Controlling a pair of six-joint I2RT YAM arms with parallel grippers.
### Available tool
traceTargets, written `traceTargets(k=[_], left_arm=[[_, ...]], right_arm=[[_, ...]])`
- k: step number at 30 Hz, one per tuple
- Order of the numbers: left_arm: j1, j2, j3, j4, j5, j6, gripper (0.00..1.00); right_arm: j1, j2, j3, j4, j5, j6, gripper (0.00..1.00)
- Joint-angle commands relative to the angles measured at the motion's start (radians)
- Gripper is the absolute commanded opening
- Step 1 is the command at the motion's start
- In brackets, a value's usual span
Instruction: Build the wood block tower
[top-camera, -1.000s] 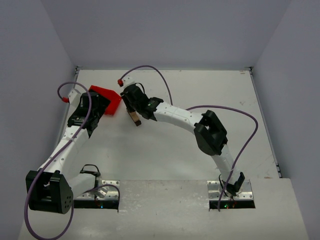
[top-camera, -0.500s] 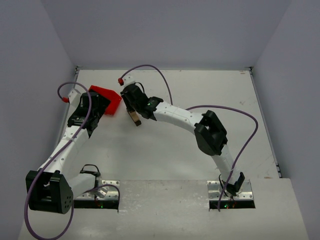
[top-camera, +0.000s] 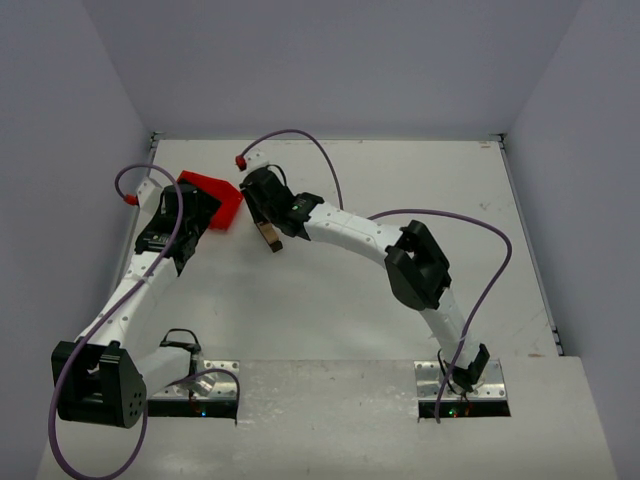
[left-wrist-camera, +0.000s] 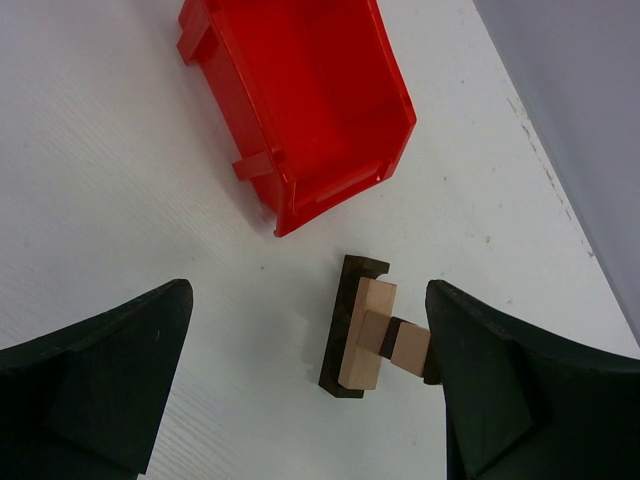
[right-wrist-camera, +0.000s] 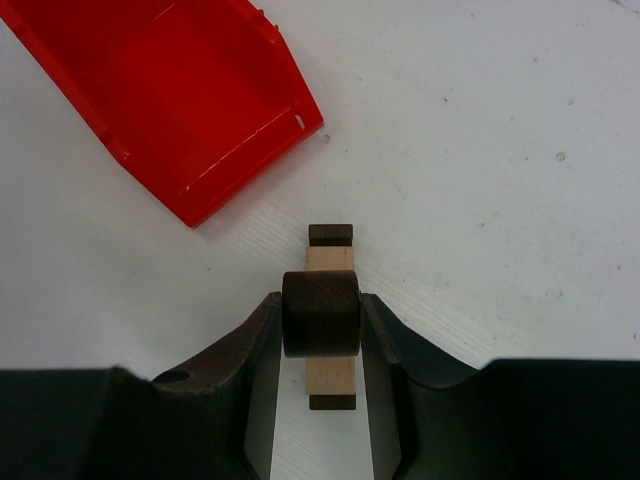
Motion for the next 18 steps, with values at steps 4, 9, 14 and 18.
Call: traceTargets(k=[4,9,14,18], left_arm=[[0.004,-0.03,-0.005,0.04,0.004,-0.005,1.0],[0.004,-0.03,-0.005,0.042,0.005,-0.006,1.0],[0.004,-0.031,-0.007,0.045,0.002,-0.007,1.0],[0.004,-0.034,-0.008,0.045,0.004,-0.007,1.0]], right_arm=[[0.007,0.001,0.05,0.018,0.011,0.023,0.35],[0.007,-0.004,0.047,0.013,0.013,0.032,0.37],[0.007,-0.01,0.042,0.011,0.014,0.041,0.45],[0.007,-0.011,0.042,0.01,0.014,0.041,0.53]])
